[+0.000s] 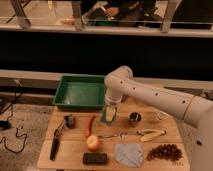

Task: Place sponge in plastic cup

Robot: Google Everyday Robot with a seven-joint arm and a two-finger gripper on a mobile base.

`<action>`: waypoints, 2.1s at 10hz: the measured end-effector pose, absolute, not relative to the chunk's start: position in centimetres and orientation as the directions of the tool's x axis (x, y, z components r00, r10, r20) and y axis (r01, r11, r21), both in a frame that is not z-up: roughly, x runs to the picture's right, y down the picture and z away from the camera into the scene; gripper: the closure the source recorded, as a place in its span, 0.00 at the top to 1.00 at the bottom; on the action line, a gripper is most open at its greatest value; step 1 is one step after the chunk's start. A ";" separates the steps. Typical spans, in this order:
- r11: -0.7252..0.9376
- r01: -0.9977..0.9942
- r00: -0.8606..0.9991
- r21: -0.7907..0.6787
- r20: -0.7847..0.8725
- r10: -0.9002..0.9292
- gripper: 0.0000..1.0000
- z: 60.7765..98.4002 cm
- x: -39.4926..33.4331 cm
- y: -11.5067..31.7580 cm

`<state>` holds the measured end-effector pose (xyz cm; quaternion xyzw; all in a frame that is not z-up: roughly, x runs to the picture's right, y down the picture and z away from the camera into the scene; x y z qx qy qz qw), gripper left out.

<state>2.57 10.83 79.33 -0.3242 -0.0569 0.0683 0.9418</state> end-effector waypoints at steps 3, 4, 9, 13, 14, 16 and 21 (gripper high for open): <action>0.776 -0.089 0.986 -0.624 0.054 0.156 0.22 79.5 2.4 10.8; 0.774 -0.085 0.987 -0.627 0.051 0.150 0.29 79.6 2.4 10.9; 0.774 -0.084 0.988 -0.627 0.050 0.148 0.31 79.6 2.4 10.9; 0.774 -0.084 0.988 -0.627 0.050 0.148 0.31 79.6 2.4 10.9; 0.774 -0.084 0.988 -0.627 0.050 0.148 0.31 79.6 2.4 10.9; 0.774 -0.083 0.988 -0.628 0.051 0.147 0.31 79.6 2.4 10.9; 0.773 -0.084 0.988 -0.629 0.051 0.148 0.31 79.6 2.4 11.0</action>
